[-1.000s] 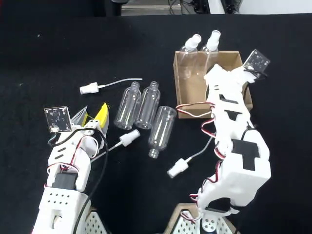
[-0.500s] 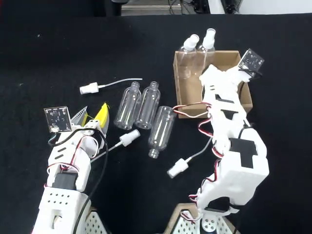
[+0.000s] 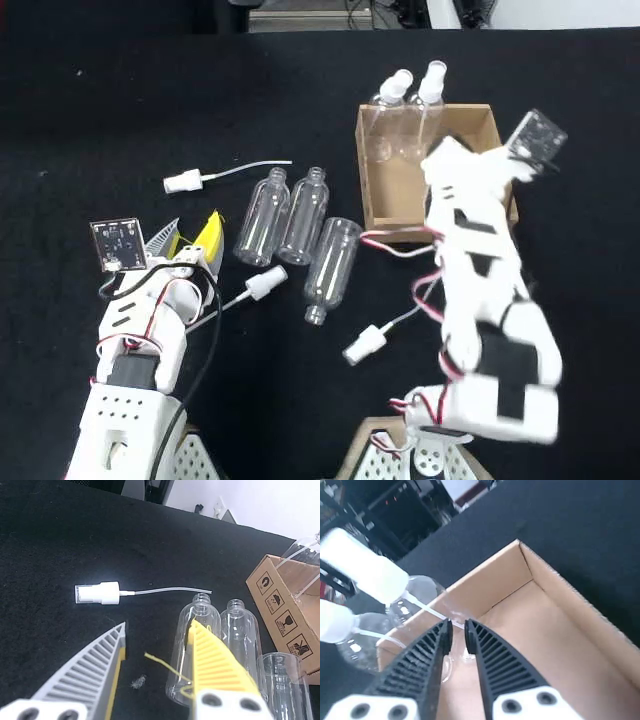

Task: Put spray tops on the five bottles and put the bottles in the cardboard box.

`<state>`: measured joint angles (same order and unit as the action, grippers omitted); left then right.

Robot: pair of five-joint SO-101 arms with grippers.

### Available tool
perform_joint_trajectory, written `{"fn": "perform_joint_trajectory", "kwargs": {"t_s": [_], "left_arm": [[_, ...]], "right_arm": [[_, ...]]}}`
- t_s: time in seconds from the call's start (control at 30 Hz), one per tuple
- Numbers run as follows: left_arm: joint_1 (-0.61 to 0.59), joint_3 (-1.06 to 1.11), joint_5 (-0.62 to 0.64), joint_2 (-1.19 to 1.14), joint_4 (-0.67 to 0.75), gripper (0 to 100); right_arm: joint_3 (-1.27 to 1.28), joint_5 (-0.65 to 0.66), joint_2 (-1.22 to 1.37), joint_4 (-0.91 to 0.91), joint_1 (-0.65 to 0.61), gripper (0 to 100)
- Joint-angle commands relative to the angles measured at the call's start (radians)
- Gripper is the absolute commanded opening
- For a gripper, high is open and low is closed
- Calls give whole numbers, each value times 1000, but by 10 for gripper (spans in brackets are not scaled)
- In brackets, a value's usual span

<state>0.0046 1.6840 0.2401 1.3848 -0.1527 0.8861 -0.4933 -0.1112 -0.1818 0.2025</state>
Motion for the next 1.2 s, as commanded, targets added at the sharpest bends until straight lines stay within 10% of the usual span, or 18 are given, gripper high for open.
{"fn": "perform_joint_trajectory", "kwargs": {"t_s": [0.0, 0.43, 0.73, 1.17], "left_arm": [[4, 22, -2, 8, 21, 199], [-48, 22, -2, 9, 23, 199], [-110, 13, 6, 9, 23, 198], [-168, 12, 9, 11, 23, 196]], "right_arm": [[87, 15, -202, -18, 43, 11], [130, 577, -872, 672, -253, 12], [160, 588, -923, 812, -598, 13], [56, 588, -504, 789, -686, 208]]}}
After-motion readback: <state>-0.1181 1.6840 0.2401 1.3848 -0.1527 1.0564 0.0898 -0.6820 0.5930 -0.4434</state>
